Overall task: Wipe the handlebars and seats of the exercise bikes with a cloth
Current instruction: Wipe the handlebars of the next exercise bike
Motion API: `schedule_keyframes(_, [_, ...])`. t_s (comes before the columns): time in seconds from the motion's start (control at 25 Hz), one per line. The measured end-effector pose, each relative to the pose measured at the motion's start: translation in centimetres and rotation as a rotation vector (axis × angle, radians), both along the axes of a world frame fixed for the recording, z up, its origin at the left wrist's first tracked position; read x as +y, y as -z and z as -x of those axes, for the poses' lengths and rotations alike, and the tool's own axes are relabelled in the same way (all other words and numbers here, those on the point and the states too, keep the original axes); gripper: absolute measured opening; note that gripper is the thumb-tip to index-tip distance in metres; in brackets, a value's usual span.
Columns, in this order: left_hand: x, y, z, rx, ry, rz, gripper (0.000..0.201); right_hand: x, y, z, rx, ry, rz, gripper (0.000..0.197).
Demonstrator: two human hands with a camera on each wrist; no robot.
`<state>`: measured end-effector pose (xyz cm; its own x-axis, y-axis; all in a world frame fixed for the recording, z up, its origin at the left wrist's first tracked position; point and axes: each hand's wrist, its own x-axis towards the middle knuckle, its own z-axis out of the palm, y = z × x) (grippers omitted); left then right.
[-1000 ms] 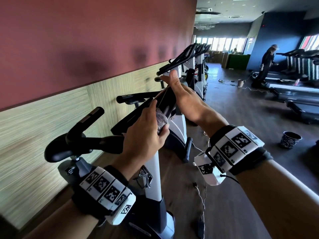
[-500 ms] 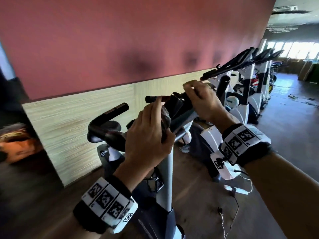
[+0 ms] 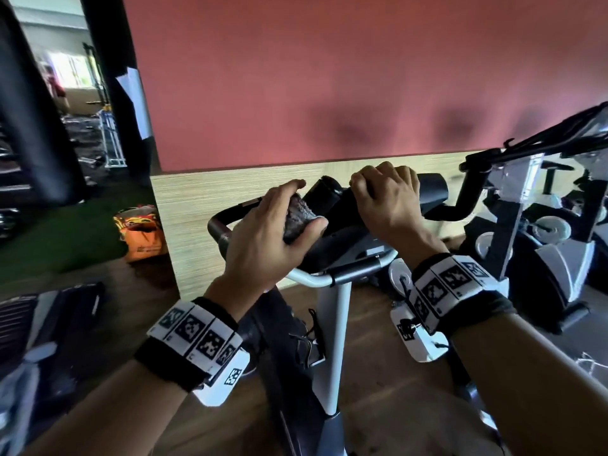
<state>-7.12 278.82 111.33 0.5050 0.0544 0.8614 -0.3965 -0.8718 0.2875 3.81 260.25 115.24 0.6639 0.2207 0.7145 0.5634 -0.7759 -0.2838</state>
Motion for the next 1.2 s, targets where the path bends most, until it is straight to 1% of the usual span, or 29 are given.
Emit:
schedule_keyframes(0.12, [-2.7,-1.6,-0.8,-0.091,-0.144,-0.082,0.066,0.1,0.3,0.0,-0.058,0.023,-0.009,0.059])
schedule_keyframes(0.2, [-3.6,-2.3,-1.1,-0.134,-0.185,-0.098,0.067,0.2,0.5,0.0,-0.086,0.028,-0.022,0.056])
schedule_keyframes(0.32, [-2.9,-0.5,-0.9,-0.201,-0.199,-0.127,0.069,0.4,1.0,-0.1,-0.130,0.030,-0.058,0.053])
schedule_keyframes(0.4, [-1.9,1.5,-0.1,-0.193,-0.229,-0.150,0.072,0.4,1.3,-0.3,-0.159,0.016,-0.073,0.052])
schedule_keyframes(0.48, [-1.8,2.3,0.3,-0.156,-0.285,-0.140,0.075,0.4,1.4,-0.4,-0.181,0.008,-0.066,0.052])
schedule_keyframes(0.56, [-3.1,1.0,-0.1,-0.114,-0.325,-0.109,0.077,0.5,1.5,-0.4,-0.184,0.024,-0.049,0.054])
schedule_keyframes(0.64, [-4.6,-1.2,-0.9,-0.139,-0.348,-0.120,0.076,0.5,1.6,-0.5,-0.194,0.038,-0.043,0.053])
schedule_keyframes(0.72, [-5.0,-1.9,-1.3,-0.169,-0.332,-0.152,0.077,0.4,1.8,-0.5,-0.226,0.036,-0.052,0.051])
schedule_keyframes(0.76, [-4.6,-1.4,-1.3,-0.183,-0.323,-0.172,0.078,0.4,1.8,-0.5,-0.238,0.037,-0.059,0.050])
schedule_keyframes(0.84, [-3.0,0.5,-0.6,-0.209,-0.304,-0.209,0.073,0.4,1.9,-0.5,-0.241,0.037,-0.071,0.048])
schedule_keyframes(0.92, [-1.9,2.2,0.1,-0.199,-0.314,-0.200,0.068,0.6,1.8,-0.4,-0.246,0.036,-0.078,0.048])
schedule_keyframes(0.96, [-1.8,2.2,0.1,-0.176,-0.324,-0.181,0.069,0.6,1.8,-0.3,-0.244,0.040,-0.074,0.048])
schedule_keyframes(1.08, [-3.8,-0.4,-0.7,-0.160,-0.357,-0.157,0.077,0.8,1.7,-0.3,-0.235,0.054,-0.057,0.049])
schedule_keyframes(1.16, [-4.9,-1.9,-1.2,-0.206,-0.377,-0.204,0.077,0.7,1.7,-0.3,-0.246,0.052,-0.053,0.049])
schedule_keyframes(1.2, [-5.0,-2.0,-1.3,-0.219,-0.379,-0.214,0.076,0.6,1.8,-0.4,-0.255,0.046,-0.055,0.049])
